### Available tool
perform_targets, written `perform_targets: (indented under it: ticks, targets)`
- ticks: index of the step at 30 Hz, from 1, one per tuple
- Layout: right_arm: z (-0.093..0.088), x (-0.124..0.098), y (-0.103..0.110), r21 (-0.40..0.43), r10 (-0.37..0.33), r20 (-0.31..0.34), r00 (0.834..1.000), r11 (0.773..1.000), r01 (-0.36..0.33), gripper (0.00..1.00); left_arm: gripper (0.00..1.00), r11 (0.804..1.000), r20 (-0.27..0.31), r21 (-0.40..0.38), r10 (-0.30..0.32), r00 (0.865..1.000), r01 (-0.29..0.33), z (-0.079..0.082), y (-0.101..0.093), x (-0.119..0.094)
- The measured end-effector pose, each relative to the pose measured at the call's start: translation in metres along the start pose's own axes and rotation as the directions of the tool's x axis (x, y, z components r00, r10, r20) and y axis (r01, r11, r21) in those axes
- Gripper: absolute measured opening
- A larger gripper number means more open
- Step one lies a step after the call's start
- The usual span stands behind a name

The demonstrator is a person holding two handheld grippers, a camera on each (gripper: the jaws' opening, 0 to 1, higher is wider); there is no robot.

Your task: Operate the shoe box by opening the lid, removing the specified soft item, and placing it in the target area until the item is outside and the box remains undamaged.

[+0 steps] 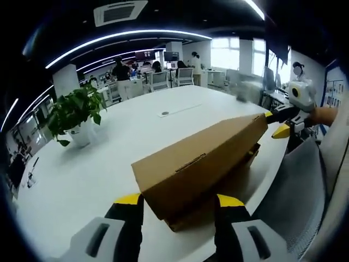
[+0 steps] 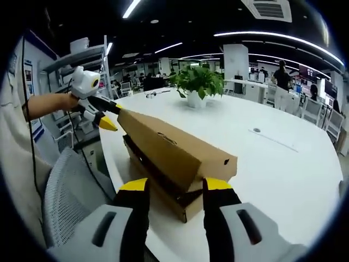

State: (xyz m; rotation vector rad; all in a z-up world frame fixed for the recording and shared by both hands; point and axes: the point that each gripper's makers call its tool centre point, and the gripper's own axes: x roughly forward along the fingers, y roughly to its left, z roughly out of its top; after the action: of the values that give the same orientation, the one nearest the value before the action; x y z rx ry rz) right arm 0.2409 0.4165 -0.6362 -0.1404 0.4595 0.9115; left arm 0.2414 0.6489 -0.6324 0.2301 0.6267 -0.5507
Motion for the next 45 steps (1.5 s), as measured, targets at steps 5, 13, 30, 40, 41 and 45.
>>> perform_targets:
  ticks: [5,13,30,40,41,45]
  targets:
    - [0.012,-0.001,-0.004,-0.009,-0.008,0.022,1.0,1.0,0.008,0.35,0.54,1.0,0.042,-0.017,0.002,0.999,-0.001,0.015,0.004,-0.003]
    - [0.027,-0.001,-0.012,-0.04,-0.021,0.046,0.999,0.999,0.023,0.34,0.47,1.0,0.073,0.007,0.026,0.997,-0.026,0.032,0.015,-0.003]
    - [0.067,0.004,-0.041,-0.051,-0.058,0.118,0.991,0.997,0.064,0.32,0.31,0.992,0.177,0.046,0.107,0.978,-0.117,0.069,0.049,0.004]
    - [0.082,0.01,-0.061,-0.011,-0.088,0.163,0.983,0.996,0.091,0.28,0.11,0.979,0.223,0.088,0.159,0.962,-0.183,0.083,0.08,0.013]
    - [0.084,0.011,-0.063,-0.009,-0.09,0.167,0.982,0.996,0.093,0.27,0.09,0.978,0.226,0.086,0.165,0.96,-0.188,0.084,0.081,0.014]
    - [0.089,0.013,-0.069,-0.007,-0.092,0.175,0.98,0.995,0.095,0.25,0.07,0.978,0.241,0.064,0.179,0.954,-0.2,0.089,0.088,0.016]
